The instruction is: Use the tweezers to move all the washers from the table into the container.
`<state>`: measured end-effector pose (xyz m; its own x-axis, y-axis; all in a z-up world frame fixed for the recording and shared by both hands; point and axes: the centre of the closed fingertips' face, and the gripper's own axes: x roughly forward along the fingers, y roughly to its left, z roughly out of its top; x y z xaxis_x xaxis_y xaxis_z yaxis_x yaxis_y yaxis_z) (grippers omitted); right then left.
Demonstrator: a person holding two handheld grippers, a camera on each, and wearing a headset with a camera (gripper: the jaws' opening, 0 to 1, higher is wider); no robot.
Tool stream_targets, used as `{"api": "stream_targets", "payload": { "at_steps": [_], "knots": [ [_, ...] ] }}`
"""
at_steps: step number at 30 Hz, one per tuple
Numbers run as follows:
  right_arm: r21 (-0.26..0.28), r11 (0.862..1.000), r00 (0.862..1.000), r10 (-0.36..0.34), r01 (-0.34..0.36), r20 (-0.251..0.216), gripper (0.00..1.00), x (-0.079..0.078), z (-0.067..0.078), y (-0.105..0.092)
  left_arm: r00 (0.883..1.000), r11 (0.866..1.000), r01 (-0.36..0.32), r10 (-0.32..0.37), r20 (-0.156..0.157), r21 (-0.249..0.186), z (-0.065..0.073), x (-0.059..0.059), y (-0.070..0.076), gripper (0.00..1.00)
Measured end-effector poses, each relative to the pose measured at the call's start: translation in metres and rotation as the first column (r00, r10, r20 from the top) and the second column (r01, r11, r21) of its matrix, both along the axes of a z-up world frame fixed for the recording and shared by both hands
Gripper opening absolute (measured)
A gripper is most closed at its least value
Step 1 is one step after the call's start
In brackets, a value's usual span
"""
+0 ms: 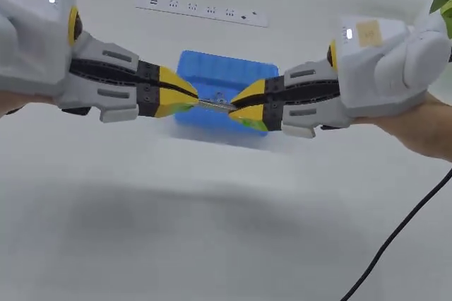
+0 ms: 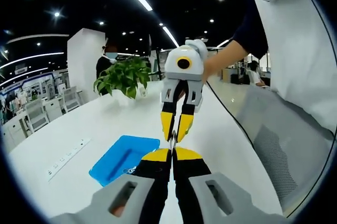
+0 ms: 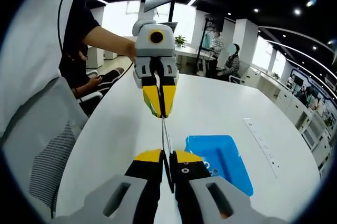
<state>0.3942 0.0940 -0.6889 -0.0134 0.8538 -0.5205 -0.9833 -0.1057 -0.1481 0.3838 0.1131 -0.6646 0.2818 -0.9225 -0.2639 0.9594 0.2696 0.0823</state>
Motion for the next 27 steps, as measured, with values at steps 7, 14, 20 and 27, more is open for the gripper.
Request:
{"api": "stream_targets", "payload": {
  "at_steps": [7,14,20,27],
  "knots": [
    [-0.030,0.999,1.000,-0.016,0.015,-0.026,0.08,-0.004,-0.018,-0.006,0.999,1.000,0.003,-0.002,-0.036,0.022,-0.022,-0.002,-0.005,0.05],
    [-0.083,0.996,0.999,-0.032,0.030,-0.027,0.08,-0.009,-0.041,-0.011,0.995,0.994,0.019,-0.008,-0.104,0.105,-0.055,-0.003,-0.009,0.05],
    [-0.170,0.985,1.000,-0.023,0.024,0.013,0.08,-0.011,-0.072,-0.008,0.985,0.994,-0.025,0.043,-0.170,0.109,-0.078,0.006,-0.017,0.04],
    [-0.166,0.985,0.999,-0.051,0.048,-0.015,0.08,-0.004,-0.086,-0.011,0.978,0.988,-0.012,0.044,-0.206,0.152,-0.098,0.006,-0.017,0.04]
  ]
}}
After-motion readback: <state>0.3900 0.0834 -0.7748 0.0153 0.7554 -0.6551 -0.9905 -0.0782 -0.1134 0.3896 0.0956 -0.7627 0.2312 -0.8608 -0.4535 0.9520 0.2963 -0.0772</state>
